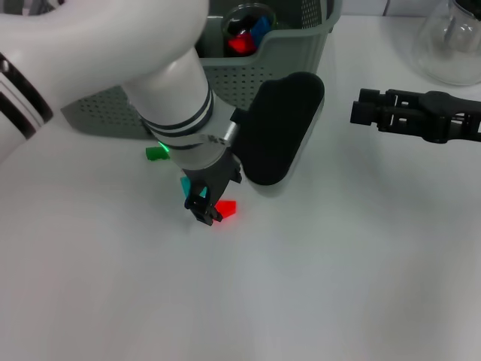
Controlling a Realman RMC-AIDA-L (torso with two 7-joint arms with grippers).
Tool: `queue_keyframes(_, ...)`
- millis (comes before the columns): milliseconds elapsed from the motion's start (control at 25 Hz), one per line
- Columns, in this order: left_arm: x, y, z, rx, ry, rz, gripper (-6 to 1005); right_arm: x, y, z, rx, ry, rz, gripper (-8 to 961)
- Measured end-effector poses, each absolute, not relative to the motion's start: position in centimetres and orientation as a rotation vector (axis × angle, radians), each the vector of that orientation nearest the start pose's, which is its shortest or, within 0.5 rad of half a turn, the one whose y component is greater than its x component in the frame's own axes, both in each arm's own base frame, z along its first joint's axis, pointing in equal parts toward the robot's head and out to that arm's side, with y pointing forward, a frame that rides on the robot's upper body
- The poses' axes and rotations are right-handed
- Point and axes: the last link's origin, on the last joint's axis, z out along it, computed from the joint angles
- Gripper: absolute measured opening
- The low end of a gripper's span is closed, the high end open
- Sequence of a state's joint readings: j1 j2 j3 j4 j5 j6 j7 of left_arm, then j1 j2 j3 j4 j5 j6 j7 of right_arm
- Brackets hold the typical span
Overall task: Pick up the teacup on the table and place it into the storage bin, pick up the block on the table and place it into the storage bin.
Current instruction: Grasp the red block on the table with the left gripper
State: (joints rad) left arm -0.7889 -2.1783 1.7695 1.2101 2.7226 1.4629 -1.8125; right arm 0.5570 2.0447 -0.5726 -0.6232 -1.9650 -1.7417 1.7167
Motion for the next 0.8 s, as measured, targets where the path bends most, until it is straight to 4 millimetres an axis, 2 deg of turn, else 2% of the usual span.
queue_keyframes(400, -12.07, 33.77, -9.97, -2.846, 0.53, 1.02, 641, 24.92, 32.39, 2.43, -2.68, 1.055, 1.012, 704)
queue_keyframes(800, -12.79, 33.35, -10.58, -2.861, 0.509, 1.069, 632, 24.87, 32.37, 2.26, -2.678, 1.057, 1.016, 704)
